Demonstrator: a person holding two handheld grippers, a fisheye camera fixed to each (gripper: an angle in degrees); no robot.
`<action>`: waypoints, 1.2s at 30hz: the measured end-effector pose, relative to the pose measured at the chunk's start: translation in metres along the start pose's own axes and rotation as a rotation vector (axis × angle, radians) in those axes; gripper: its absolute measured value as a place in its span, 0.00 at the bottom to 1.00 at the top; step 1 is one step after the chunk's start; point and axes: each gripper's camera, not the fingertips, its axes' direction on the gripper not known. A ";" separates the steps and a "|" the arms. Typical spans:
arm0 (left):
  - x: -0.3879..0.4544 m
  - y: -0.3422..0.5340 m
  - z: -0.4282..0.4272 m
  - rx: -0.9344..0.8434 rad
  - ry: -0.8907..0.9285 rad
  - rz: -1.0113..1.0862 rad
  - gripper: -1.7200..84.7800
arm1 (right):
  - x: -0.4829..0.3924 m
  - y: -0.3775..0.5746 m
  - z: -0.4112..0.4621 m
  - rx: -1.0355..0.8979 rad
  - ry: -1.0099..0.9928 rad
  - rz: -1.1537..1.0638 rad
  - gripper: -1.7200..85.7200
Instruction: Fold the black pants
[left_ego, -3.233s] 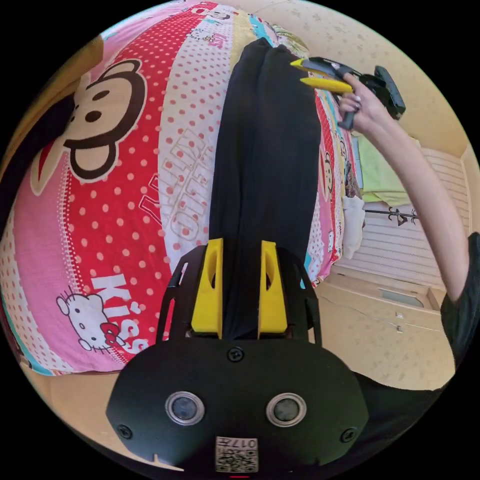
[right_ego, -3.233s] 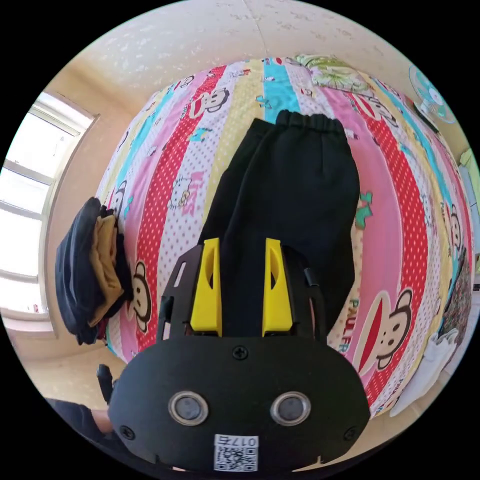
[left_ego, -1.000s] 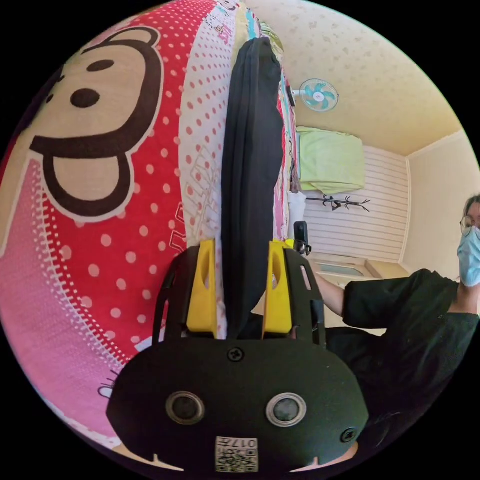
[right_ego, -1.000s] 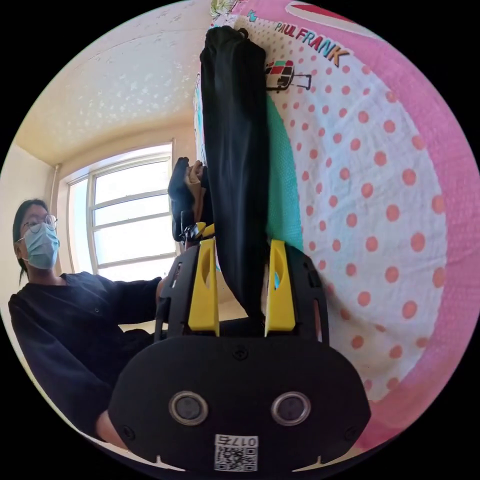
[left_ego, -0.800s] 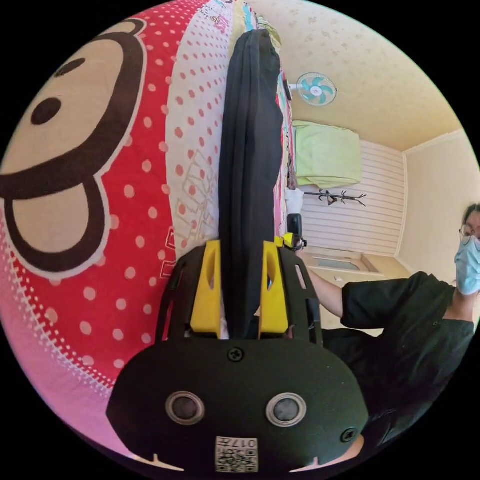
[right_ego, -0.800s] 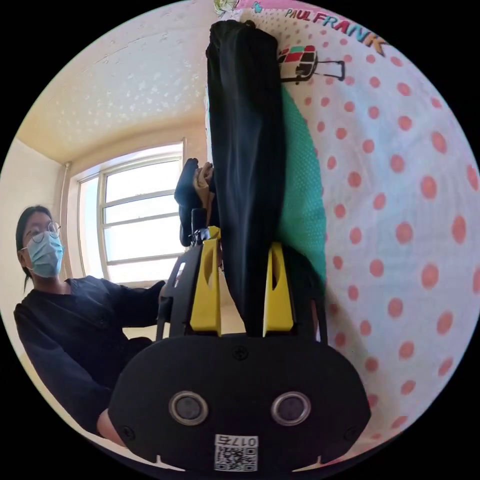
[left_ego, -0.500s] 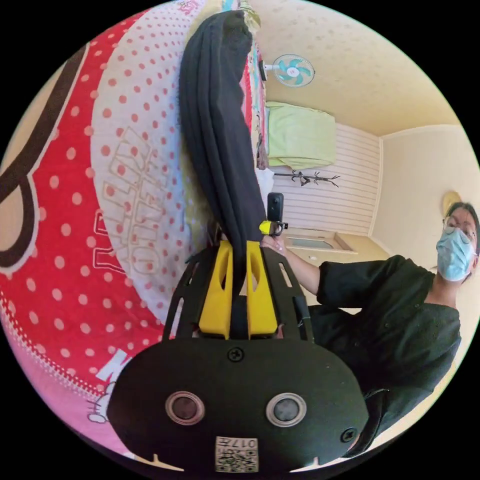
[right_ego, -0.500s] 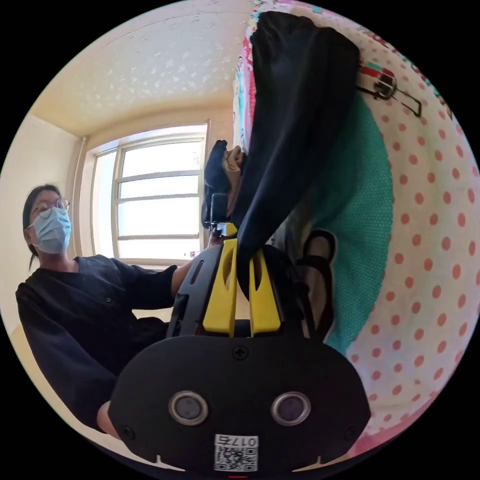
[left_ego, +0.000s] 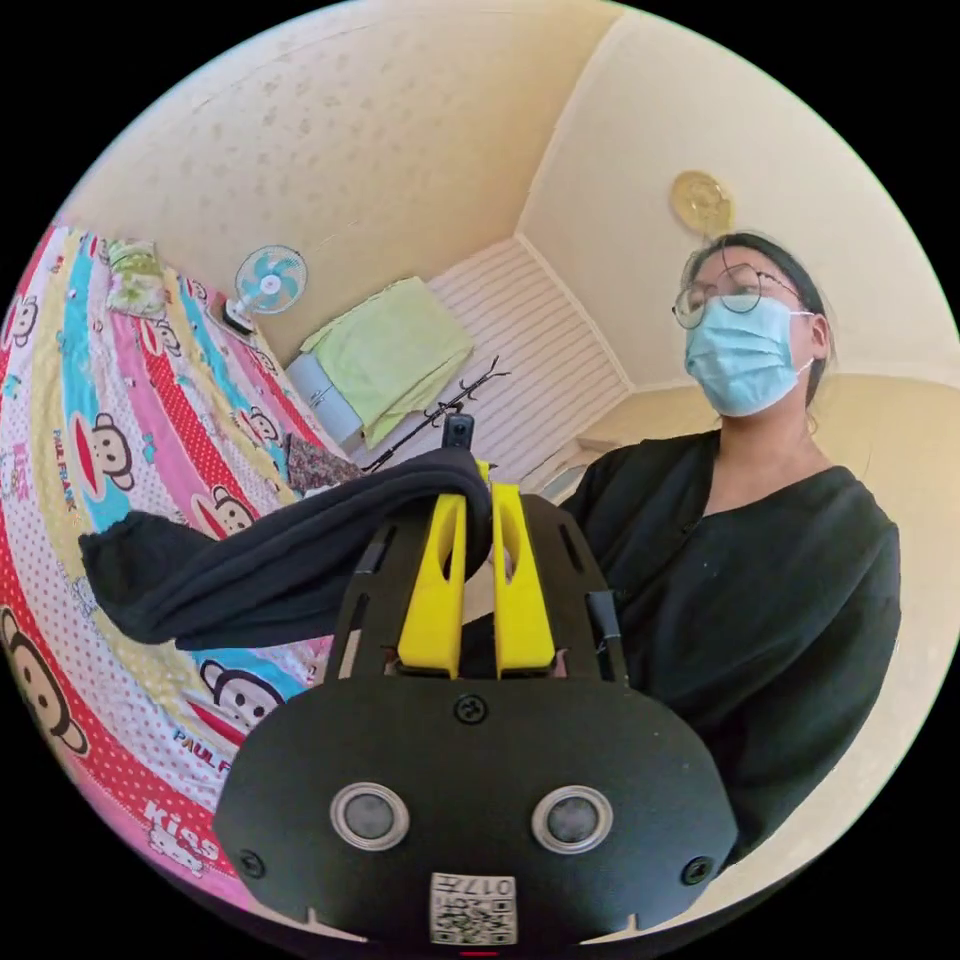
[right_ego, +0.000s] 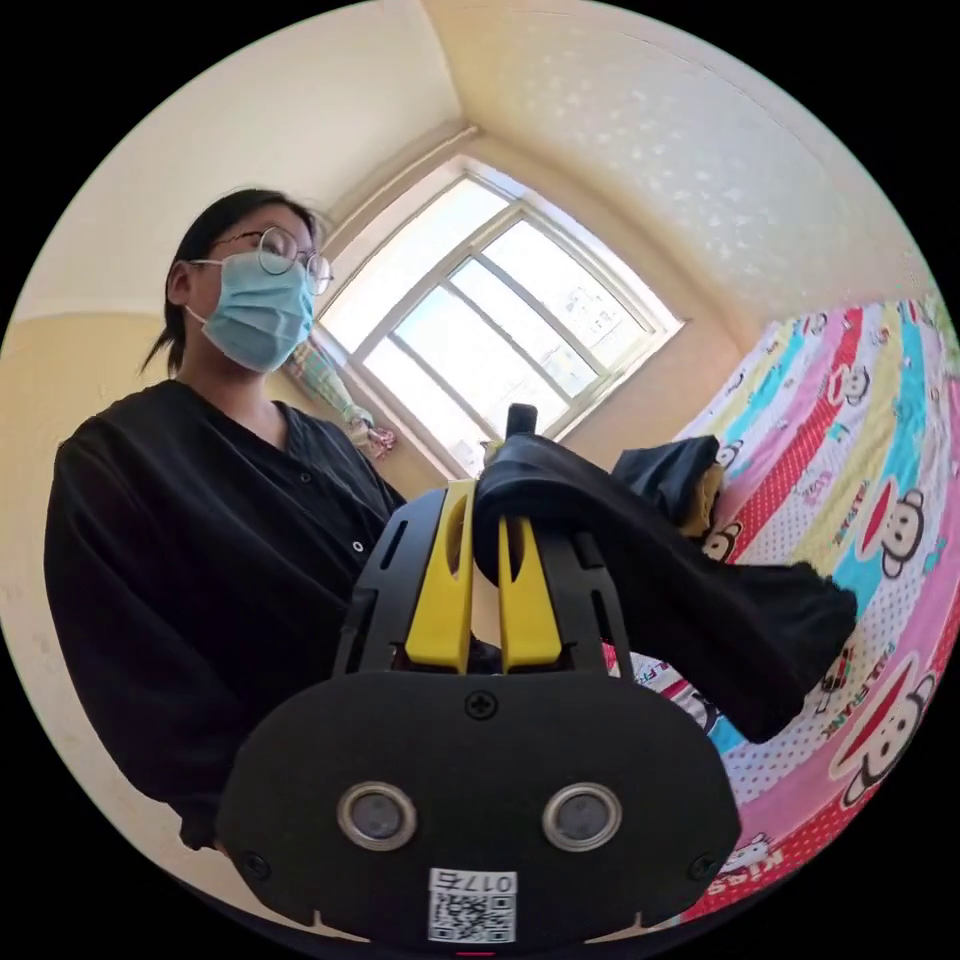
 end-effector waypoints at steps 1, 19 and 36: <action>0.025 -0.011 0.010 0.015 -0.002 0.059 0.08 | -0.028 -0.011 -0.006 -0.014 0.001 -0.073 0.02; -0.175 -0.027 0.081 0.199 -0.430 -0.350 0.07 | 0.090 -0.043 -0.035 -0.130 0.392 0.160 0.02; -0.328 0.315 0.207 -0.276 -0.677 -1.026 0.15 | 0.201 0.265 0.050 -0.510 0.487 0.856 0.13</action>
